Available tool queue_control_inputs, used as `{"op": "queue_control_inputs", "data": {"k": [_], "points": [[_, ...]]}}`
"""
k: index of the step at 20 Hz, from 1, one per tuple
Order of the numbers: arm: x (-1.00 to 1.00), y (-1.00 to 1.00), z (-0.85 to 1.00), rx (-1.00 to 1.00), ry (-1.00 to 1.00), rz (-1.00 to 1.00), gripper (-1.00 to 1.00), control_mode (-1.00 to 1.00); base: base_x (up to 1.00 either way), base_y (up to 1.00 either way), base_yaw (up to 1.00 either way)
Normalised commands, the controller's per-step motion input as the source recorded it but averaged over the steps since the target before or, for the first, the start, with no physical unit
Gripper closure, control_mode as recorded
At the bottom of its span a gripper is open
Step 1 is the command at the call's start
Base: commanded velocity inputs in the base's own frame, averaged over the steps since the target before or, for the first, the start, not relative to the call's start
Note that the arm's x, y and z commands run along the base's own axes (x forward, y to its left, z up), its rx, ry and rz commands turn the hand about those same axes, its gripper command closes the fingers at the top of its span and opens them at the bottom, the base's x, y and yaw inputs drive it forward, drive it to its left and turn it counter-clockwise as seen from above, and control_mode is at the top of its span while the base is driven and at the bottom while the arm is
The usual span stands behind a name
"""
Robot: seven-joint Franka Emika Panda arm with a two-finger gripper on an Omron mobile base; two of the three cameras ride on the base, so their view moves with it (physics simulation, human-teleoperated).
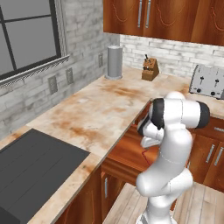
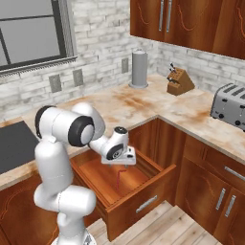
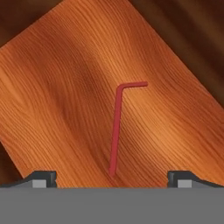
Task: Take a straw from the drawer in front and place it inside the glass cup on the dining counter.
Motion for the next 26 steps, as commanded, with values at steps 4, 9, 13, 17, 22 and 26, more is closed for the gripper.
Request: {"op": "queue_control_inputs", "data": {"k": [4, 9, 13, 17, 22, 26], "points": [[0.14, 0.0, -0.24, 0.03, 0.0, 0.0, -1.0, -1.0, 0.0, 0.0, 0.0], [0.19, 0.0, -0.2, 0.0, 0.0, -0.05, -1.0, -1.0, 0.0, 0.0, 0.0], [0.3, 0.0, -0.2, 0.0, 0.0, -0.05, -1.0, -1.0, 0.0, 0.0, 0.0], [0.27, 0.0, -0.22, 0.0, 0.0, -0.04, -1.0, -1.0, 0.0, 0.0, 0.0], [0.24, 0.0, -0.25, 0.0, 0.0, -0.03, -1.0, -1.0, 0.0, 0.0, 0.0], [0.16, 0.01, -0.24, 0.0, 0.0, -0.03, -1.0, -1.0, 0.0, 0.0, 0.0]]}}
